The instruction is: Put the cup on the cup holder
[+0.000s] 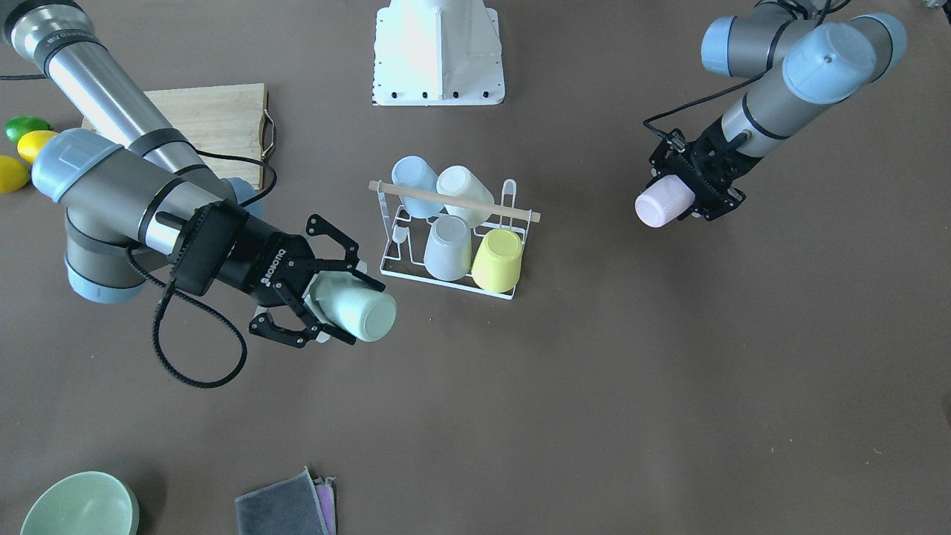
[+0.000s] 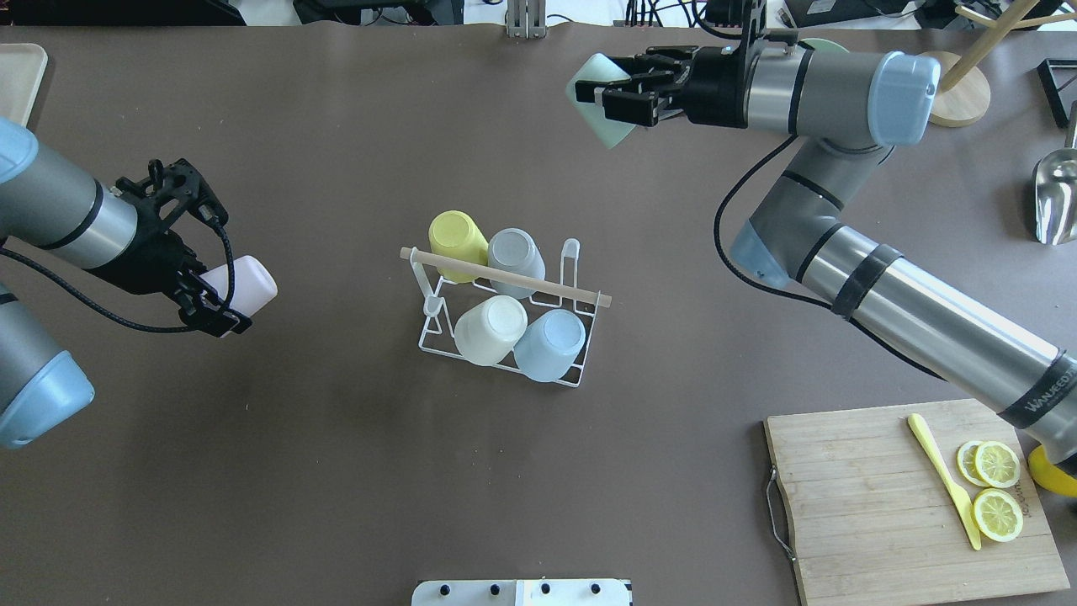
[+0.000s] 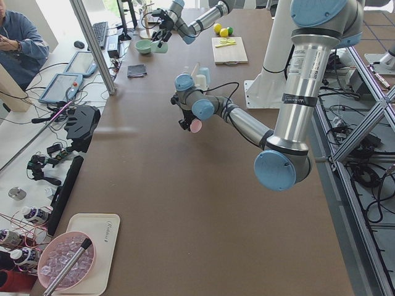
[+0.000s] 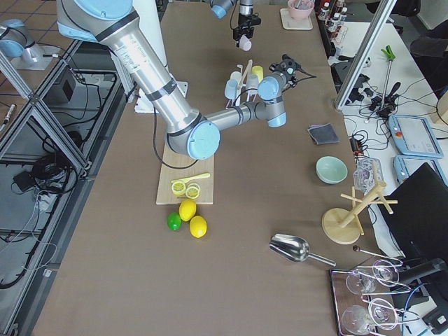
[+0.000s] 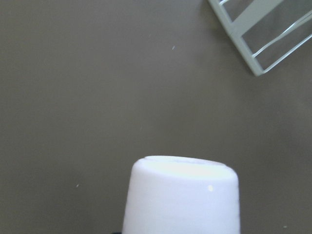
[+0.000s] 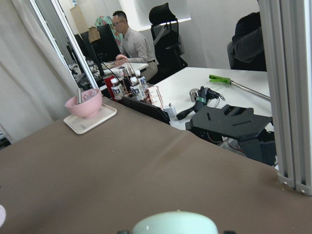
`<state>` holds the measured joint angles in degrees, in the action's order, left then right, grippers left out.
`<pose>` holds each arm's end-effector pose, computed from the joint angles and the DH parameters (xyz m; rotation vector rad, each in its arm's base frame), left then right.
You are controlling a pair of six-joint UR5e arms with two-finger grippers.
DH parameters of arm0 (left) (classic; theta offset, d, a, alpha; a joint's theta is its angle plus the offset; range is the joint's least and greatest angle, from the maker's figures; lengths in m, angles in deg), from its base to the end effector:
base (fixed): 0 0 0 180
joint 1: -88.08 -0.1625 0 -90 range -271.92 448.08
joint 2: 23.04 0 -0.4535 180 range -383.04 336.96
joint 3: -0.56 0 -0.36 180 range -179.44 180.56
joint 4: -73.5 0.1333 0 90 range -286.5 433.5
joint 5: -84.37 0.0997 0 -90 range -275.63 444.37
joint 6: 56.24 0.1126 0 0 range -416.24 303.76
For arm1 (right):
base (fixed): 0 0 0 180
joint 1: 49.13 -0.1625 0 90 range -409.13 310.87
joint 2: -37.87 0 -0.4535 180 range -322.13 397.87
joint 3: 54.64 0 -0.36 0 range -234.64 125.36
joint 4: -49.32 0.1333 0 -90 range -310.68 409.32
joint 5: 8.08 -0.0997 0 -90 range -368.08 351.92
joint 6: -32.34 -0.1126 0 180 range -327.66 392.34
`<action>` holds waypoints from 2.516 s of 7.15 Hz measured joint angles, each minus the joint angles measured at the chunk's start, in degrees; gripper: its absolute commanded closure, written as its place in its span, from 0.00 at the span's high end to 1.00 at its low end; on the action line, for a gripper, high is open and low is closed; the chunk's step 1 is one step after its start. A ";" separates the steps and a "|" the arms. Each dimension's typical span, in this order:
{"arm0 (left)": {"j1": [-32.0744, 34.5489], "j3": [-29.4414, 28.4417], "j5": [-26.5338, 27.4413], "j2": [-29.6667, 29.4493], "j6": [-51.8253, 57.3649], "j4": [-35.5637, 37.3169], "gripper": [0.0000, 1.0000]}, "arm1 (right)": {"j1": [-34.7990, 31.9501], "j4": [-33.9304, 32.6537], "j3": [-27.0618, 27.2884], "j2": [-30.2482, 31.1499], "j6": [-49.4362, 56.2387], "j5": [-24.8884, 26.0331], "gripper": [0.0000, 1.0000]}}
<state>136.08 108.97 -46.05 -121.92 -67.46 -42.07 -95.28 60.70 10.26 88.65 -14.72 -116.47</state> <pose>0.3021 -0.4256 0.4178 0.5096 1.0059 0.8055 -0.4071 -0.5649 0.2900 1.2528 -1.5630 -0.2872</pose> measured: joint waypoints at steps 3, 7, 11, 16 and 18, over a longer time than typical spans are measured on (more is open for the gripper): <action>-5.27 1.31 11.81 6.01 -6.74 -31.83 0.00 | 6.85 7.77 -0.08 0.68 0.06 9.91 0.00; -21.42 1.45 41.53 7.04 -15.56 -54.39 0.00 | 9.79 12.11 -0.25 1.13 0.08 12.51 0.00; -27.95 -3.37 64.05 -0.38 -19.32 -57.34 0.00 | 12.07 13.30 -0.99 1.58 0.39 14.56 0.00; -28.00 -11.77 66.58 -8.50 -23.02 -57.31 0.00 | 13.47 16.50 -1.44 3.51 1.18 14.61 0.42; -28.19 -12.30 66.48 -9.16 -24.67 -57.28 0.00 | 14.01 18.28 -1.51 4.16 1.13 15.17 1.00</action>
<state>107.88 96.66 20.44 -131.08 -92.13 -99.36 -81.27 78.98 8.75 92.81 -13.60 -101.30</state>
